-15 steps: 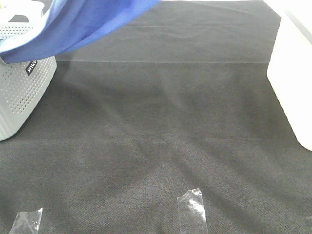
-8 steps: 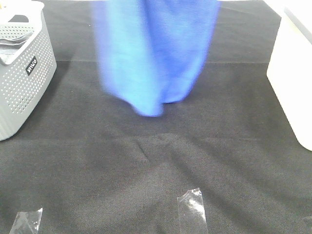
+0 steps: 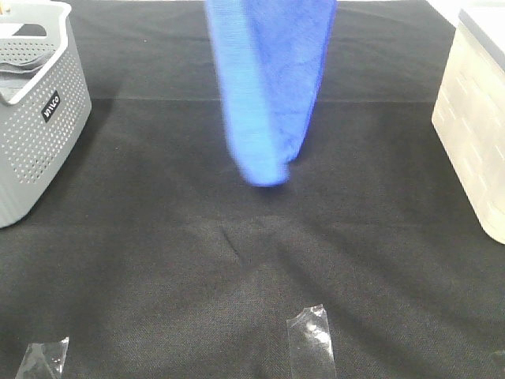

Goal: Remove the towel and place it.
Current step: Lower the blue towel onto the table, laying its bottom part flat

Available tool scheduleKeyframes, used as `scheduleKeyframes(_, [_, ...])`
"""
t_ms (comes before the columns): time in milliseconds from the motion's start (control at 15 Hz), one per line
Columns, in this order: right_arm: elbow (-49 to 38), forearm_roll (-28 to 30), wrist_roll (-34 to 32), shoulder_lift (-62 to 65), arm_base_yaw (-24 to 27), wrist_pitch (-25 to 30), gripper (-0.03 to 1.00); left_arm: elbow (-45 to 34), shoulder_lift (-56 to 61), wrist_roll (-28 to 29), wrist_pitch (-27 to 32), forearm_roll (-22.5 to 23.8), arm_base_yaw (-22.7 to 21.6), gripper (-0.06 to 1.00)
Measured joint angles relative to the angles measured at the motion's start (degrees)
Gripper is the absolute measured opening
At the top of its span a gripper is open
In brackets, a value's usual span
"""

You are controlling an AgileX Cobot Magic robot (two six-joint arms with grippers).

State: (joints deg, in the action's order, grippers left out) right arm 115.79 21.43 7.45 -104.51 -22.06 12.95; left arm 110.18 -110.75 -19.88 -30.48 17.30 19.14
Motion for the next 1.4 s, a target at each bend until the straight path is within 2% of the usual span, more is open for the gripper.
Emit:
scheduleKeyframes(267, [0.57, 0.23, -1.49, -4.93, 3.44, -6.36, 0.00, 13.46, -10.94, -0.74, 0.29, -0.40, -0.17, 0.00])
scheduleKeyframes(533, [10.14, -1.95, -3.55, -12.55, 7.51, -9.63, 0.00, 33.98, -25.38, -0.17, 2.58, -1.03, -1.72, 0.00])
scheduleKeyframes(600, [12.89, -3.44, -3.95, -14.61, 7.79, -10.49, 0.00, 41.54, -30.54, 1.26, 5.90, -1.43, -2.06, 0.00])
scheduleKeyframes(800, [13.01, -4.01, -3.95, -15.41, 7.79, -10.14, 0.00, 43.14, -32.60, 1.55, 8.77, -1.38, -2.06, 0.00])
scheduleKeyframes(1000, [13.06, -4.30, -3.95, -15.41, 7.79, -10.89, 0.00, 43.14, -32.37, 1.55, 9.00, -1.38, -2.06, 0.00])
scheduleKeyframes(1267, [13.18, -4.53, -4.47, -15.41, 7.79, -21.08, 0.00, 44.18, -31.51, 1.49, 7.05, -1.38, -2.06, 0.00])
scheduleKeyframes(1400, [13.24, -4.53, -4.64, -15.18, 7.79, -23.55, 0.00, 45.55, -31.28, 1.49, 6.59, -1.38, -2.06, 0.00])
